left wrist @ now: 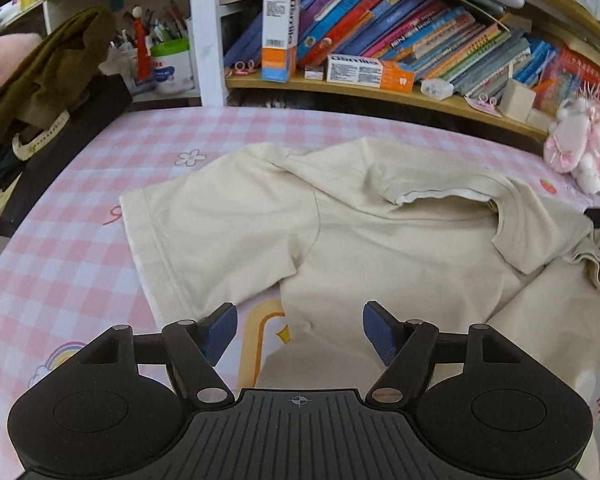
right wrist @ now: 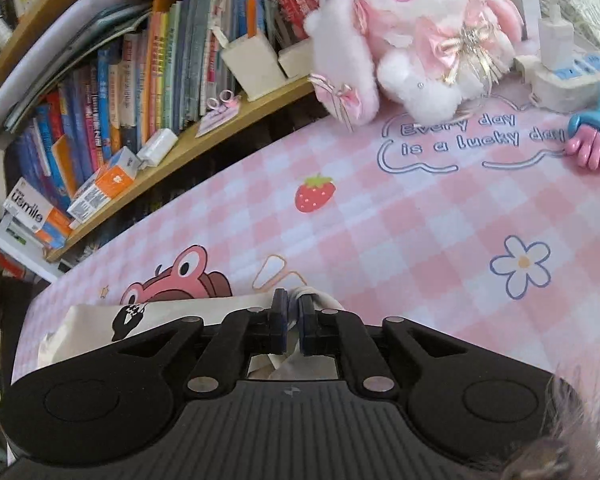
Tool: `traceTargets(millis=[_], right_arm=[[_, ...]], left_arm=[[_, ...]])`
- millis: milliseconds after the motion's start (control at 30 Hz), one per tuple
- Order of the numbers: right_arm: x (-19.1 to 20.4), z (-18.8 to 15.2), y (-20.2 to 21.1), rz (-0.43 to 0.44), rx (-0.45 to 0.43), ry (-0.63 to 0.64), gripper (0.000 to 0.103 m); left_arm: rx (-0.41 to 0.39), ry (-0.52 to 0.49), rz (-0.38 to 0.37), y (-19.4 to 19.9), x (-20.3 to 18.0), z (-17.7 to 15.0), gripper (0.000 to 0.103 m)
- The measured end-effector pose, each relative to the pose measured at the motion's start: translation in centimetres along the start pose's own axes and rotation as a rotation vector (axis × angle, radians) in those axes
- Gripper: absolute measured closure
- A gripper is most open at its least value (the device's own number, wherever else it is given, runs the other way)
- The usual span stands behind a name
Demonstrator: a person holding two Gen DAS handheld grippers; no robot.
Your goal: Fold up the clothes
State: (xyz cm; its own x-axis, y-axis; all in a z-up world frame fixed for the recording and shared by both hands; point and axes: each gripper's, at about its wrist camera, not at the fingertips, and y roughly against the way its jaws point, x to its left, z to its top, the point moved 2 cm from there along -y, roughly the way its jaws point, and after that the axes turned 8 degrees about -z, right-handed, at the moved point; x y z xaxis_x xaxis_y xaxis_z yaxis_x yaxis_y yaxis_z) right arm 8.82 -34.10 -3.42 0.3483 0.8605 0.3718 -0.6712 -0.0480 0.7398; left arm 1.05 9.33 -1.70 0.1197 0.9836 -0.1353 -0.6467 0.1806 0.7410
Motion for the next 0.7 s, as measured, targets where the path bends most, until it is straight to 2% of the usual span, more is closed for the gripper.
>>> traceTargets(millis=[33, 100, 133, 300, 533, 700], right_arm=[[0.2, -0.1, 0.4, -0.003, -0.010, 0.014, 0.089], [0.9, -0.4, 1.6, -0.007, -0.036, 0.051, 0.071], [1.2, -0.7, 2.1, -0.011, -0.046, 0.077, 0.069], [2.9, -2.5, 4.6, -0.040, -0.099, 0.217, 0.064], [5.7, -5.8, 6.0, -0.068, -0.141, 0.441, 0.058], [7.1, -7.7, 5.9, -0.069, -0.129, 0.548, 0.057]], left_arm=[[0.000, -0.008, -0.001, -0.2, -0.2, 0.1, 0.032], [-0.002, -0.024, -0.003, -0.5, -0.5, 0.3, 0.031], [-0.004, -0.033, -0.004, -0.6, -0.7, 0.4, 0.031], [-0.023, -0.103, -0.006, -0.9, -1.4, 1.1, 0.031], [-0.031, -0.203, -0.020, -1.8, -2.0, 1.7, 0.031], [-0.041, -0.353, -0.009, -3.0, -2.8, 2.0, 0.031]])
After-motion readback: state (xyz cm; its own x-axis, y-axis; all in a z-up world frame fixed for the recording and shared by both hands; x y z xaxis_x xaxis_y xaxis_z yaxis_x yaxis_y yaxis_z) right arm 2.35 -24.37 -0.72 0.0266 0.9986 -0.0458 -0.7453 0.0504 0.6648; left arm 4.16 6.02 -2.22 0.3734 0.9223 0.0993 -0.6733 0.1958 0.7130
